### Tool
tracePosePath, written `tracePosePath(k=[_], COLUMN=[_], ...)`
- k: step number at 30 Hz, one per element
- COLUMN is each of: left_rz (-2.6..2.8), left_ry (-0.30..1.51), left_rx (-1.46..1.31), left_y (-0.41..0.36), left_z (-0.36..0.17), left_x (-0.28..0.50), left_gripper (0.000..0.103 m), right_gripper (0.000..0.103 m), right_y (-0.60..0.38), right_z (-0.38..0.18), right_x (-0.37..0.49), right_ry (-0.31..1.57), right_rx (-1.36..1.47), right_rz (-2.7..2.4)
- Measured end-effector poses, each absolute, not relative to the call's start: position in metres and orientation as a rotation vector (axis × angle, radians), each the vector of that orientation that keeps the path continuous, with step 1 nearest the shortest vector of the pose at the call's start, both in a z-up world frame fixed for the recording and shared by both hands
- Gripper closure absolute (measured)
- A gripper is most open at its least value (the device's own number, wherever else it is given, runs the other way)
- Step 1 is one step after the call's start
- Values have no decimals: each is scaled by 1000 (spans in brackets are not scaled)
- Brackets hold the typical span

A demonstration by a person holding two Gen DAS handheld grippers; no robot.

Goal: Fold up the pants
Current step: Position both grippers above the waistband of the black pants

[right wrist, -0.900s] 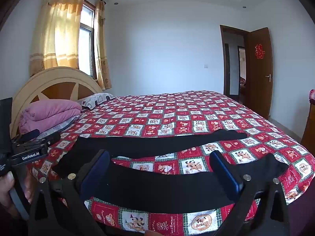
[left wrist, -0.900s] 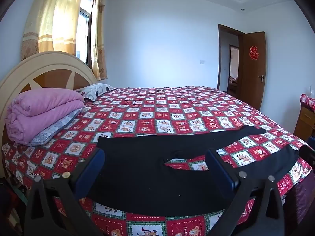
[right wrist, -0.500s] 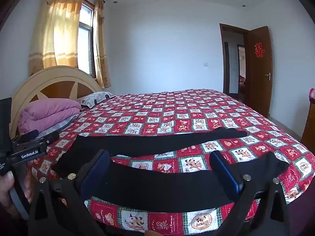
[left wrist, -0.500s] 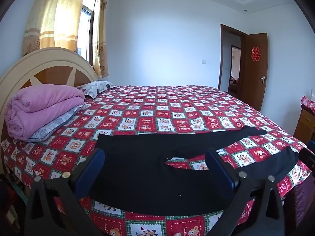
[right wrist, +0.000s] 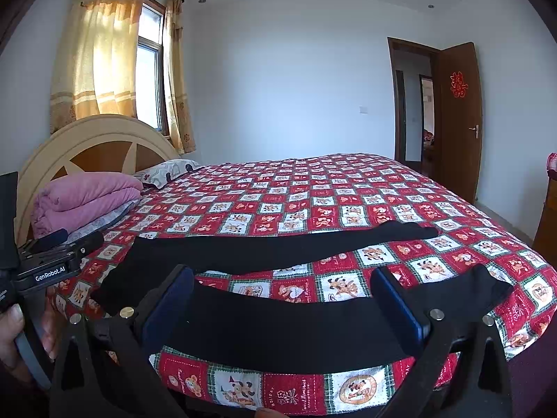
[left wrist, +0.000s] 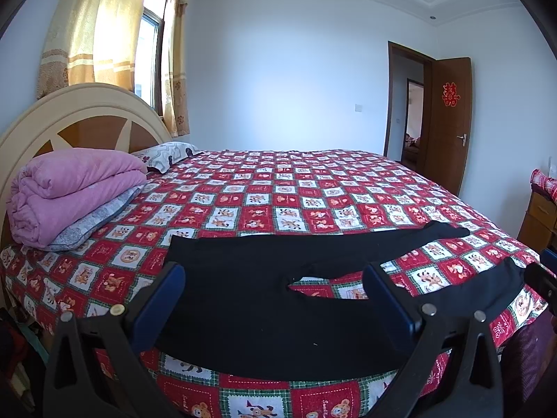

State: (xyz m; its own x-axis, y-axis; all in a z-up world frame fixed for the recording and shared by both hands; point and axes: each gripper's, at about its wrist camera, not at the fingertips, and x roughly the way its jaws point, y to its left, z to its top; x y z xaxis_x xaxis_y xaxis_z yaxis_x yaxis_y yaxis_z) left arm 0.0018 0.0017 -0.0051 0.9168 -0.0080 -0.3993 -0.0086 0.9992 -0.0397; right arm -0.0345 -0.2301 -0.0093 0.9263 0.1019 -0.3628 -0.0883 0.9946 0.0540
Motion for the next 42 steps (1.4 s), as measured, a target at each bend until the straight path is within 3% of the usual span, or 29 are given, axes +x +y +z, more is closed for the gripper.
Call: tracePosePath(k=[42], left_rz=[-9], left_ry=[429], left_rx=[-30], left_y=[-8], left_z=[-11], left_x=[3], left_gripper=[0], right_gripper=[1], right_y=[-230], right_z=[-23], right_x=[-22], right_ry=[425], right_rx=[26], right_rz=[73])
